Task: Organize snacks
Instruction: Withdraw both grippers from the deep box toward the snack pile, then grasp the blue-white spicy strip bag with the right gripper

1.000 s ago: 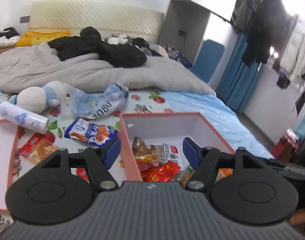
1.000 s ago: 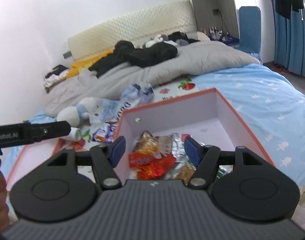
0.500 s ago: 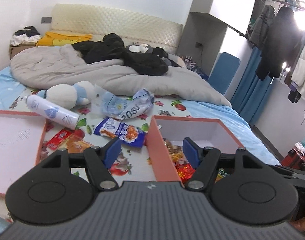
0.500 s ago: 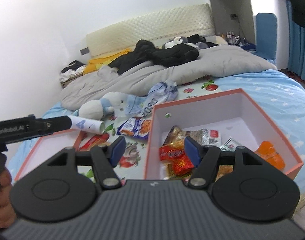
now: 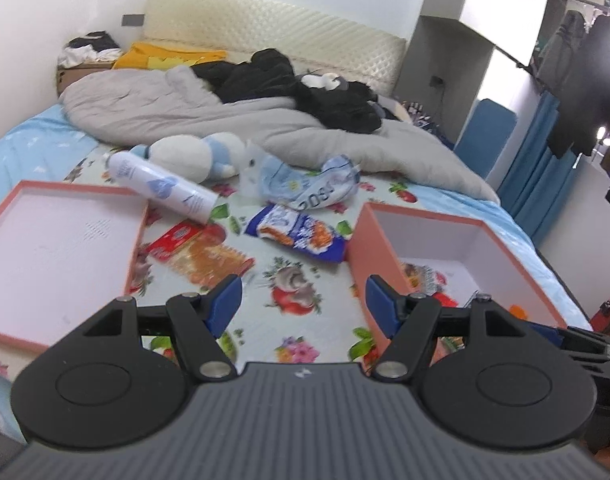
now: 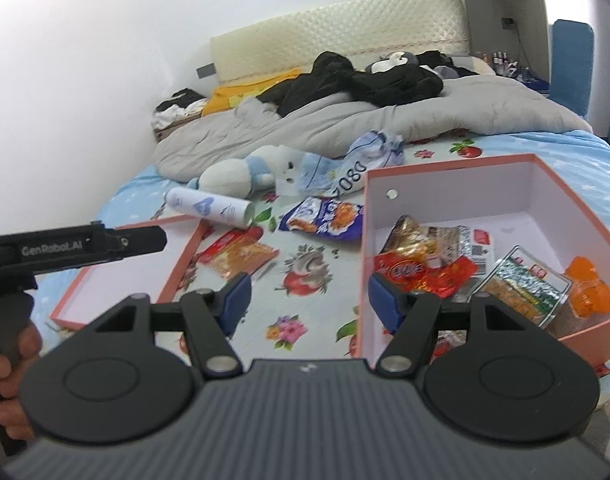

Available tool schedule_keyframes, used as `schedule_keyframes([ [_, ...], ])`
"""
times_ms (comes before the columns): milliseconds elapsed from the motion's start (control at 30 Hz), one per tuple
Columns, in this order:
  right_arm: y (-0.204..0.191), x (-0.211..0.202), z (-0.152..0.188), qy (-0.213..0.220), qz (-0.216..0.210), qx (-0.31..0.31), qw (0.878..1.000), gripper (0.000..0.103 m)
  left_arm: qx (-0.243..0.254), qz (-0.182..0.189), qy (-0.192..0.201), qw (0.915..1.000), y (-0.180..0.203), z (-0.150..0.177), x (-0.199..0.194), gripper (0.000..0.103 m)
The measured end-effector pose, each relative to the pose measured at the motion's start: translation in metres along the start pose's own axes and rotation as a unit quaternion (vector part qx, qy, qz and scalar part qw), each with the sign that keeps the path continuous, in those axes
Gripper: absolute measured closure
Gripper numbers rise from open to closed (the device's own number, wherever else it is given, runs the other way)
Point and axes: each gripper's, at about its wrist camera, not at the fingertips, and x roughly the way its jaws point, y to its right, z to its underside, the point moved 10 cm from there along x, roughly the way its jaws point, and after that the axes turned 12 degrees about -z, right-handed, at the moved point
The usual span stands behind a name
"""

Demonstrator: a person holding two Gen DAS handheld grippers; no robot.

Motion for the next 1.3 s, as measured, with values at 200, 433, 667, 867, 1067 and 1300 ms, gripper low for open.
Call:
schedule_keyframes([
  [200,-0.013,0.007,0.019,-0.018,-0.004,0.001,1.0,0.036,0.002,-0.007,-0.028,0.9996,-0.017,0.03,0.004,0.03],
  [433,-0.026,0.013,0.04,-0.054,-0.012,-0.015,0.998,0.036,0.007,-0.007,-0.055,0.9984,-0.025,0.055,0.012,0.03],
  [667,-0.023,0.031,0.016,-0.08,-0.034,-0.059,0.994,0.036,0.026,-0.002,-0.037,0.999,-0.016,0.045,0.029,0.024],
  [867,-0.01,0.066,-0.017,-0.109,-0.056,-0.093,0.988,0.036,0.058,-0.012,-0.046,0.9972,-0.018,0.039,0.066,0.017],
  [1067,0.003,0.106,-0.044,-0.133,-0.073,-0.124,0.981,0.036,0.092,-0.006,-0.052,0.9944,-0.021,0.026,0.116,0.008],
  [1300,0.021,0.169,-0.073,-0.171,-0.078,-0.153,0.97,0.036,0.132,0.005,-0.066,0.989,-0.028,0.017,0.176,0.008],
])
